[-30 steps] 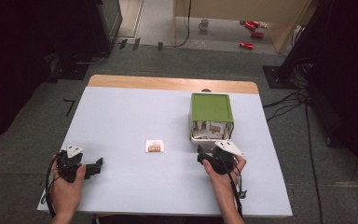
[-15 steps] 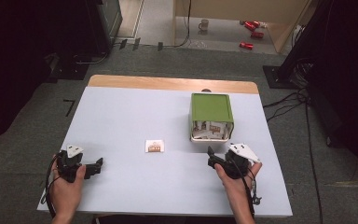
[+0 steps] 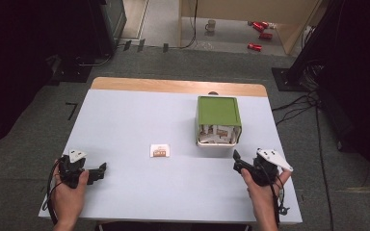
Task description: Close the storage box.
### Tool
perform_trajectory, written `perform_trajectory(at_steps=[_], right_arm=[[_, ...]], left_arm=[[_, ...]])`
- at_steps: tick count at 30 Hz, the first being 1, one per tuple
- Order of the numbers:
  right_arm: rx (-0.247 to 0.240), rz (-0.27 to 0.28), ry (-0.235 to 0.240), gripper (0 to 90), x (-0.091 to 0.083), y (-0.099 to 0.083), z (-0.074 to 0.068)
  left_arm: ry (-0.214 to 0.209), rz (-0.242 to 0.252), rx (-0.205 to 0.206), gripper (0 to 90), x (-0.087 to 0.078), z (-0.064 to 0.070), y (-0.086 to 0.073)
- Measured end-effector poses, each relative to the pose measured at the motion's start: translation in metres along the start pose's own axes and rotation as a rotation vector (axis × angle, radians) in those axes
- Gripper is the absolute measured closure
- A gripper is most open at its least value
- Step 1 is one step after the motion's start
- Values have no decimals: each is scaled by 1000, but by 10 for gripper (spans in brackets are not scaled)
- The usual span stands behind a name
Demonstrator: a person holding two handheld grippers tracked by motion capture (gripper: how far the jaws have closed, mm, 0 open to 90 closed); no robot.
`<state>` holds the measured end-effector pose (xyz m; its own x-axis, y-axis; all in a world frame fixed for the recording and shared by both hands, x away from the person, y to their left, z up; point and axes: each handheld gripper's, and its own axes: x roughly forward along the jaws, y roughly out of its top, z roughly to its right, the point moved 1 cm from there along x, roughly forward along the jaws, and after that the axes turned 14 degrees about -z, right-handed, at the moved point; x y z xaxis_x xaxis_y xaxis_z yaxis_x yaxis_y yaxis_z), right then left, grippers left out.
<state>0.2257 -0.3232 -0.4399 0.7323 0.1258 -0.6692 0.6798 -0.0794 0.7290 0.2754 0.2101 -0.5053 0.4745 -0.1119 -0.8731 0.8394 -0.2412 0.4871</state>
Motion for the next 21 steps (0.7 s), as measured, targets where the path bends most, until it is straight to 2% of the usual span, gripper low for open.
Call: perform_trajectory(at_steps=[6,7,8,11,18,21], right_arm=[[39,13,-35,154,-5,0,24],[39,13,-35,154,-5,0,24],[49,16,-44,153,-5,-1,31],[59,14,-50,154,-5,-2,38],[86,-14,-69,149,0,-9,64],[94,-24,-72,147,2,-12,69]], left_arm=[[0,0,0,2,0,0,0],[0,0,0,2,0,0,0],[0,0,0,2,0,0,0],[0,0,0,2,0,0,0],[0,0,0,2,0,0,0],[0,0,0,2,0,0,0]])
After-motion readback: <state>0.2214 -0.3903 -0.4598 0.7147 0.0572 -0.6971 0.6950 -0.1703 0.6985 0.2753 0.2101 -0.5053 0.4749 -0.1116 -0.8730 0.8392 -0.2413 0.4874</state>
